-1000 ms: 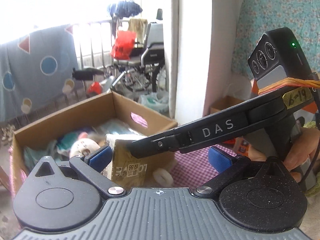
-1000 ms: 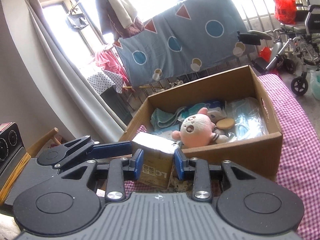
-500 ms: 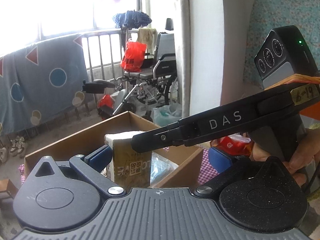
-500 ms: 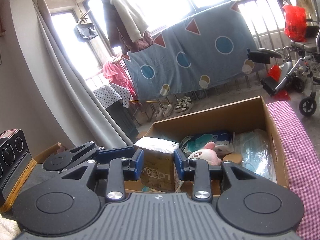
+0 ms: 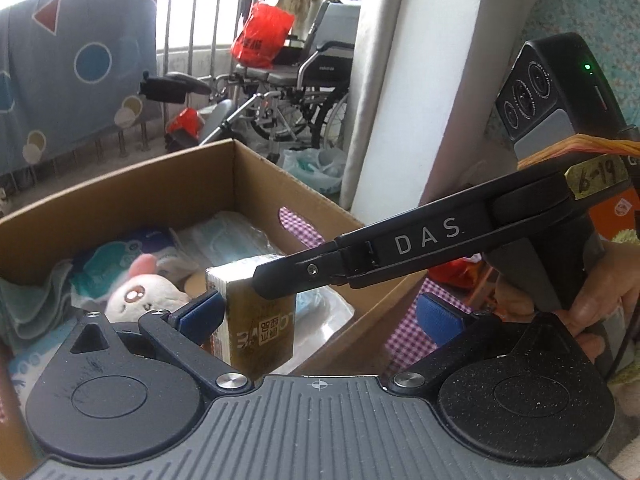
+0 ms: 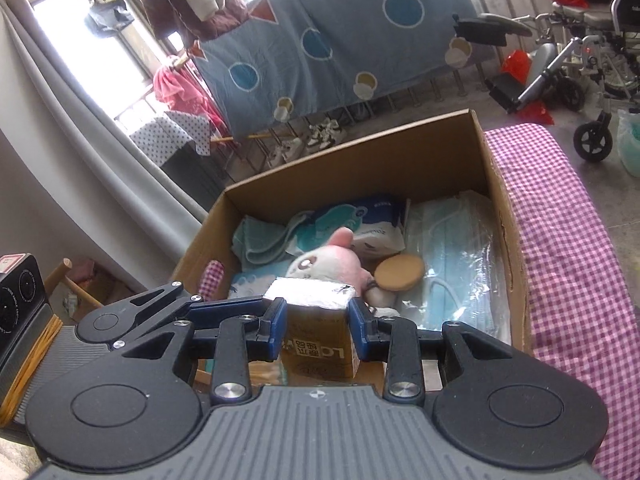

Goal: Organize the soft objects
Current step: 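Lift the gold box with the right gripper and carry it over the box, then lower the gold box into the box and open the right gripper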

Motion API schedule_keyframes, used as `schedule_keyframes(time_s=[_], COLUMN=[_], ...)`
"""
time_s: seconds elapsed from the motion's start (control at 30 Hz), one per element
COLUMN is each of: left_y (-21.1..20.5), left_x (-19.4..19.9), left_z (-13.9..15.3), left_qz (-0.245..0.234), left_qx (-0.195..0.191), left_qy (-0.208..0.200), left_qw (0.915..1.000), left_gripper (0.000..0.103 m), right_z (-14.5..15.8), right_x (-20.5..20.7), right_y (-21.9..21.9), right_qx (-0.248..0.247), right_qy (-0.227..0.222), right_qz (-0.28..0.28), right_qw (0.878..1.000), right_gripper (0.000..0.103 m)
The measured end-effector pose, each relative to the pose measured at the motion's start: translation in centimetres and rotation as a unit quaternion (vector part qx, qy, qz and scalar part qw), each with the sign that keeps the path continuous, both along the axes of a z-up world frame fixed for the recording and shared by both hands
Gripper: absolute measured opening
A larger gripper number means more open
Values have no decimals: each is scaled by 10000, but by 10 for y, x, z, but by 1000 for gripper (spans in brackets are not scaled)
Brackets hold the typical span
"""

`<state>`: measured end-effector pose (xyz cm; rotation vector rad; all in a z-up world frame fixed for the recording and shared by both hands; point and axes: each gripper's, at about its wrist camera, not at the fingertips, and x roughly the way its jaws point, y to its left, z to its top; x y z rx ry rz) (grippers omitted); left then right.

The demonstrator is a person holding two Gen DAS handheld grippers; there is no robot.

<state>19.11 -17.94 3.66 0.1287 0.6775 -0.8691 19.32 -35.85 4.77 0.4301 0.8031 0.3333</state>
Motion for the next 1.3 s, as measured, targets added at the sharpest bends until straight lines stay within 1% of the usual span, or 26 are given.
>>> schedule_keyframes(time_s=[0.1, 0.2, 0.3, 0.37, 0.4, 0.47, 0.53, 0.63, 0.77, 0.9, 1.0, 1.1, 1.2, 1.3], left_y=[-8, -15, -20, -21, -21, -16, -8, 7, 27, 43, 54, 60, 67, 71], left_x=[8, 17, 20, 18, 17, 14, 12, 6, -3, -13, -20, -23, -26, -30], left_z=[-7, -16, -25, -28, -28, -28, -25, -18, -9, -5, -4, -4, -4, -4], left_qz=[-29, -174, -383, -440, -458, -476, -505, -500, -481, -420, -327, -207, -183, -124], left_qx=[-174, -448, -680, -680, -662, -644, -676, -708, -801, -838, -839, -838, -927, -942], left_qy=[389, 878, 1309, 1382, 1377, 1380, 1409, 1319, 1122, 948, 872, 758, 683, 599], left_qw=[9991, 9950, 9883, 9871, 9872, 9872, 9864, 9875, 9893, 9911, 9921, 9934, 9932, 9937], left_gripper=[102, 102, 102, 102, 102, 102, 102, 102, 102, 103, 103, 103, 103, 103], right_z=[1, 5, 4, -3, -9, -23, -31, -33, -28, -31, -42, -53, -61, -66], right_x=[11, 24, 40, 53, 60, 71, 76, 81, 88, 97, 103, 108, 110, 109], right_y=[-5, -8, -5, 0, 3, 10, 18, 27, 30, 41, 53, 65, 75, 82], right_qx=[-313, -793, -1314, -1546, -1620, -1601, -1630, -1686, -1745, -1889, -2098, -2199, -2349, -2408], right_qy=[256, 464, 665, 848, 964, 1238, 1367, 1368, 1363, 1468, 1646, 1906, 2123, 2249], right_qz=[145, 385, 838, 1193, 1346, 1633, 1790, 1863, 1757, 1721, 1823, 1955, 2104, 2220], right_qw=[9991, 9950, 9855, 9771, 9728, 9656, 9606, 9582, 9592, 9556, 9464, 9365, 9249, 9177], right_gripper=[37, 37, 37, 37, 37, 37, 38, 38, 38, 38, 38, 38, 38, 38])
